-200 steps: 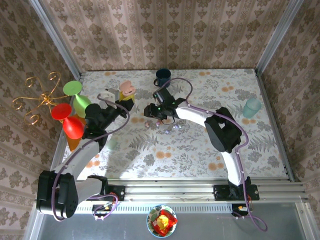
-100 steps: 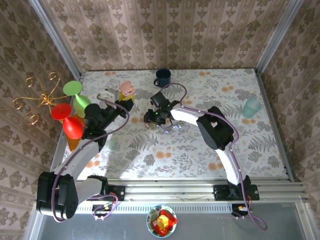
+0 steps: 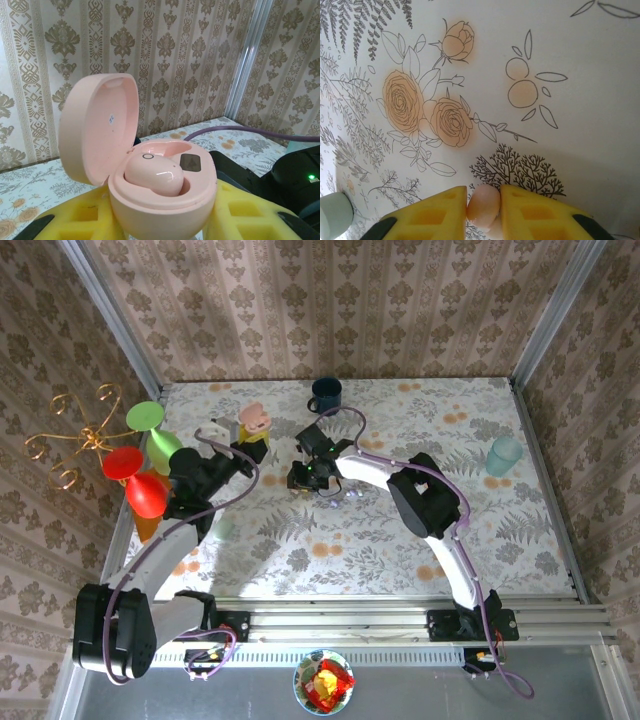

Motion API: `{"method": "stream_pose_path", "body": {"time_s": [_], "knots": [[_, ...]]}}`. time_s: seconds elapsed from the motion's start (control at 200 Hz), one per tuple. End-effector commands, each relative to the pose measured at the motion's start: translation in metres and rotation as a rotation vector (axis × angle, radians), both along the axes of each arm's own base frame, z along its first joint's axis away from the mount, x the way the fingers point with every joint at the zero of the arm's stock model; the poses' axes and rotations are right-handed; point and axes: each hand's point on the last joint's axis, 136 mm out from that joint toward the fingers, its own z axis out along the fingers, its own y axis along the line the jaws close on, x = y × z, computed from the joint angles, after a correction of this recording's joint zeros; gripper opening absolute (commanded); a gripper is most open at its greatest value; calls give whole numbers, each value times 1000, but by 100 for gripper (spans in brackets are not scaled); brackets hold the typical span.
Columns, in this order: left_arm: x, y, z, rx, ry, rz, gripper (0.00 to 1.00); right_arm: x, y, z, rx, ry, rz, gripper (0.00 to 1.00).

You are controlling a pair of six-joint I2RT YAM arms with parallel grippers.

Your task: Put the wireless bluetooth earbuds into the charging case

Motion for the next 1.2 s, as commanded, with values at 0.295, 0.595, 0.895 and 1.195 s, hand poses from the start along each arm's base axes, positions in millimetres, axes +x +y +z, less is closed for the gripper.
{"method": "stream_pose_path", "body": {"time_s": [0.295, 0.595, 0.895, 1.195], "knots": [[-10, 4, 6, 26, -49, -5, 32, -12, -12, 47, -51, -119, 135, 18], [-23, -6, 2, 91, -91, -70, 32, -59, -94, 51, -158, -102, 131, 19], [-35, -16, -2, 102, -109, -141, 32, -117, -203, 19, -434, 12, 138, 19], [-39, -22, -4, 110, -107, -161, 32, -122, -223, -4, -563, 57, 162, 20]]}}
